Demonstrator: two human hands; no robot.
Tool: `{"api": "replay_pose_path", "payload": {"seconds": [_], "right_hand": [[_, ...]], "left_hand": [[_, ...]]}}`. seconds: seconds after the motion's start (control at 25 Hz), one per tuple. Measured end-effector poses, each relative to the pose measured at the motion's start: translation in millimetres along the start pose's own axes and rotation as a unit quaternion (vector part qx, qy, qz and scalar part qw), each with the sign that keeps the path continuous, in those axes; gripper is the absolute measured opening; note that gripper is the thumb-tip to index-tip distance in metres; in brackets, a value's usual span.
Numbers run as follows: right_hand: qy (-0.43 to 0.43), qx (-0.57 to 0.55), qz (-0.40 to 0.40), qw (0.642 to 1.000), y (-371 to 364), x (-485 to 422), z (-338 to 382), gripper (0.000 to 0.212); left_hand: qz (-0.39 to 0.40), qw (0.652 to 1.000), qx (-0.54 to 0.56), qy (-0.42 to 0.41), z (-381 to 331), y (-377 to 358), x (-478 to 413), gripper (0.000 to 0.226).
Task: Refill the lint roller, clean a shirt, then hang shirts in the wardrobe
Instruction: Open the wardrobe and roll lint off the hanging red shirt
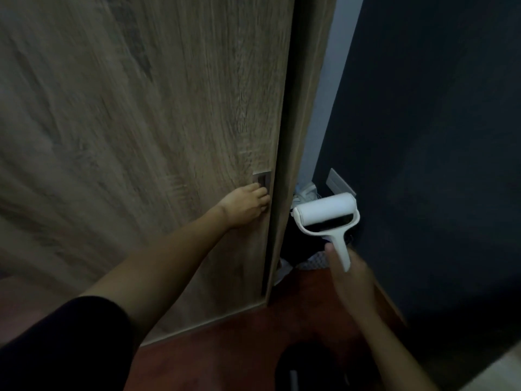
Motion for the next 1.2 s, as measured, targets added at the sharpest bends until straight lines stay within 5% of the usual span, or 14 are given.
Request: {"api": "replay_pose_path", "payload": {"seconds": [0.52, 1.2], "right_hand": [[0.035, -0.073, 0.016, 0.997, -97.6, 96.3, 125.0, 0.038], [0.111, -0.108, 0.084, 0.984, -185.8, 142.9, 217.5, 0.036]], "left_hand": [[0.034, 0.995, -0.036, 0.082, 27.0, -24.6, 206.7, 0.048], [0.154, 0.971, -0.022, 0.181, 51.9, -65.5, 446.4, 0.041]]}}
Point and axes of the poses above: each hand's wrist, its own x-axis away from the middle knuckle, its own y-axis out of the back of the hand, z = x × y, the point moved 10 cm from there along -x, towards the middle knuckle, and after that the axes turned 13 degrees about -z, right-handed, at the moved point
